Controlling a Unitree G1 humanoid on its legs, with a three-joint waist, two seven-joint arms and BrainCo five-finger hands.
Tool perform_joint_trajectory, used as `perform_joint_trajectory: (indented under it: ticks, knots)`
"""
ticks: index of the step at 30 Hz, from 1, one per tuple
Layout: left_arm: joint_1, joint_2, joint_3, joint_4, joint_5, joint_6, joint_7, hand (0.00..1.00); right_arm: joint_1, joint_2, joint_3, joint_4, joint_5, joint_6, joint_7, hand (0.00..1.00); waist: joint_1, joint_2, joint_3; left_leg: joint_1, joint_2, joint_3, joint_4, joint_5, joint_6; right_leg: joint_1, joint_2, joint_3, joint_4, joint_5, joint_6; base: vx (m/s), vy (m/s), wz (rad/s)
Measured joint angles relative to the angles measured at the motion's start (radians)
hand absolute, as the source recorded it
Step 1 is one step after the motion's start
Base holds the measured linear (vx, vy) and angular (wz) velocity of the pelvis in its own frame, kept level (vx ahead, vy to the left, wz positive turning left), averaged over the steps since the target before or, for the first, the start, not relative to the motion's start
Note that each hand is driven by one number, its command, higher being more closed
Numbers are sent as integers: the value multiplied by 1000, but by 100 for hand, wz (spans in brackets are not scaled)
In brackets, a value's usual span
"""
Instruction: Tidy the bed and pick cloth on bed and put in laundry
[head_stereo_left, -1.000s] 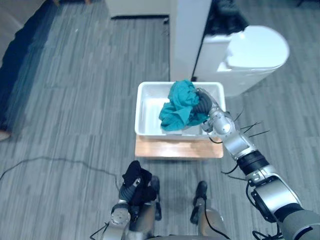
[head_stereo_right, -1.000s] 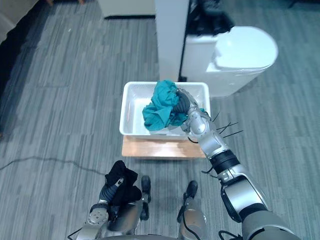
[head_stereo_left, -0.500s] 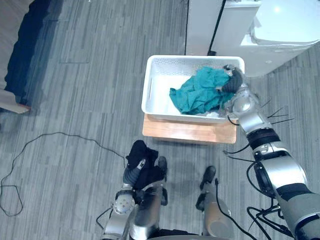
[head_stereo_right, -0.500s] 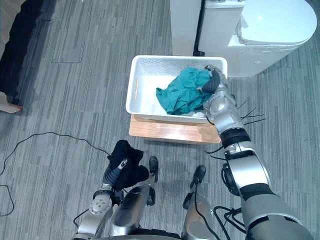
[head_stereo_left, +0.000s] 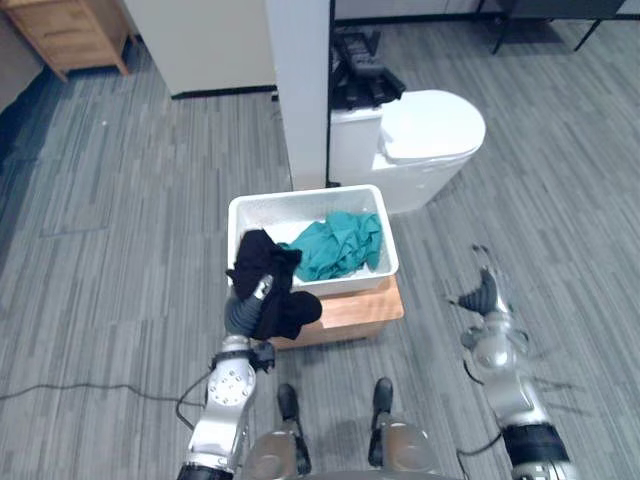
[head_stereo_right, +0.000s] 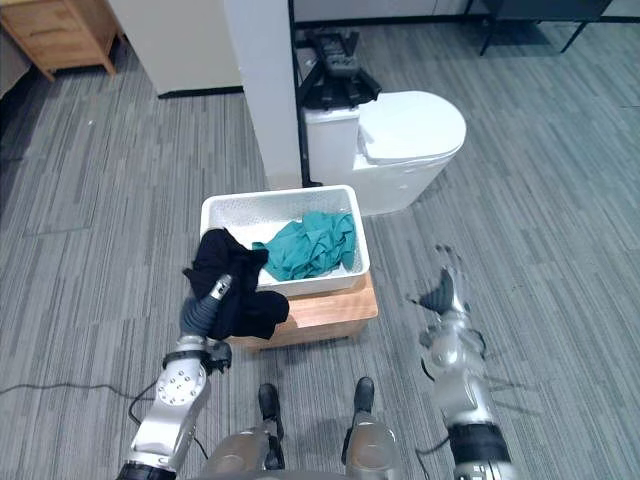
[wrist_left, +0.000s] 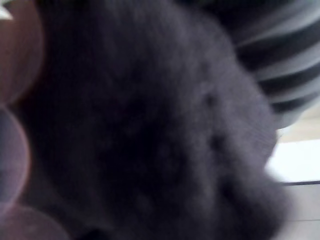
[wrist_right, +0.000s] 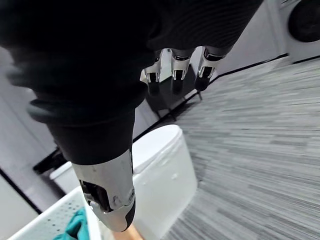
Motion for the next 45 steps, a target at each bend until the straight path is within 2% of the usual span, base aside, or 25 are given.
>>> perform_joint_trajectory:
  ticks: [3, 5, 7, 9, 12, 14, 19, 22, 26, 29, 30, 35, 41, 45]
  knots:
    - [-101, 29, 83, 1, 36, 8, 83, 100, 54, 17, -3, -1, 2, -3, 0, 0, -20, -3, -7, 0, 6, 31, 0, 0, 0, -17, 3, 13, 0, -2, 0, -46, -14, -34]
    - [-203, 98, 127, 40, 64, 19, 150, 100, 102, 29, 3, -4, 9, -5, 0, 0, -30, -5, -15, -9, 15, 69, 0, 1, -1, -47, 10, 54, -1, -8, 8, -44, -27, -49]
    - [-275, 145, 144, 98, 79, 29, 184, 100, 131, 29, 6, -4, 12, -7, 1, 0, -46, -8, -23, -22, 19, 82, 0, 3, -4, -69, 11, 78, -2, -8, 8, -37, -28, -37]
    - [-405, 212, 150, 221, 101, 52, 229, 100, 164, 27, 6, -2, 20, -7, 0, 0, -68, -18, -30, -48, 21, 96, 0, 9, -11, -108, 14, 100, 0, -8, 8, -43, -33, -31]
    - [-519, 275, 139, 326, 111, 75, 255, 100, 174, 24, 36, 19, 51, -10, -4, 0, -103, -37, -33, -73, 22, 115, 0, 13, -16, -143, 16, 121, 1, -8, 8, -19, -17, -22]
    - [-621, 321, 107, 395, 113, 87, 278, 100, 180, 26, 83, 36, 64, -22, -6, 0, -107, -59, -25, -94, 22, 138, 0, 13, -17, -179, 18, 144, 3, -8, 8, -12, -24, -33]
    - [-747, 349, 34, 469, 153, 87, 302, 100, 163, 55, 125, 61, 92, -48, -29, 0, -121, -88, 23, -128, 15, 139, 0, 19, -16, -212, 13, 150, 6, 2, 14, 11, -16, 0]
    - [-791, 374, -12, 563, 175, 91, 304, 100, 142, 72, 166, 63, 101, -53, -46, 0, -133, -106, 51, -160, 3, 150, 0, 20, -15, -253, 7, 176, 9, 55, 2, 39, -15, -1]
    - [-796, 362, -60, 677, 193, 114, 287, 100, 74, 102, 202, 105, 107, -67, -53, 0, -147, -111, 92, -186, 1, 185, 1, 23, -10, -295, 9, 205, 4, 105, -21, 51, -4, -21]
    - [-794, 325, -61, 724, 223, 124, 269, 100, 46, 126, 206, 108, 107, -65, -78, 0, -156, -114, 117, -189, 0, 208, 1, 18, -12, -311, 12, 229, 1, 107, -20, 59, 9, -24]
    - [-790, 316, -61, 725, 231, 126, 268, 0, 44, 127, 212, 108, 107, -65, -85, 0, -156, -114, 117, -194, 0, 215, 1, 16, -11, -319, 13, 235, 1, 109, -19, 51, 6, -30]
    - [-787, 245, -59, 839, 272, 136, 241, 0, 31, 144, 233, 166, 110, -59, -88, 0, -158, -108, 129, -201, 7, 226, 0, 7, -14, -331, 22, 252, -6, 113, -18, 30, 1, -12]
    - [-762, 223, -49, 841, 272, 153, 230, 0, 33, 141, 228, 183, 129, -45, -89, 0, -151, -96, 139, -188, 18, 185, 0, 8, -14, -293, 26, 212, -9, 90, -11, -9, -15, 19]
    - [-674, 192, -31, 762, 272, 153, 235, 0, 69, 137, 218, 182, 133, -45, -87, 0, -128, -82, 159, -119, 18, 157, -1, 6, -14, -205, 21, 175, -10, 63, -12, 21, 2, 27]
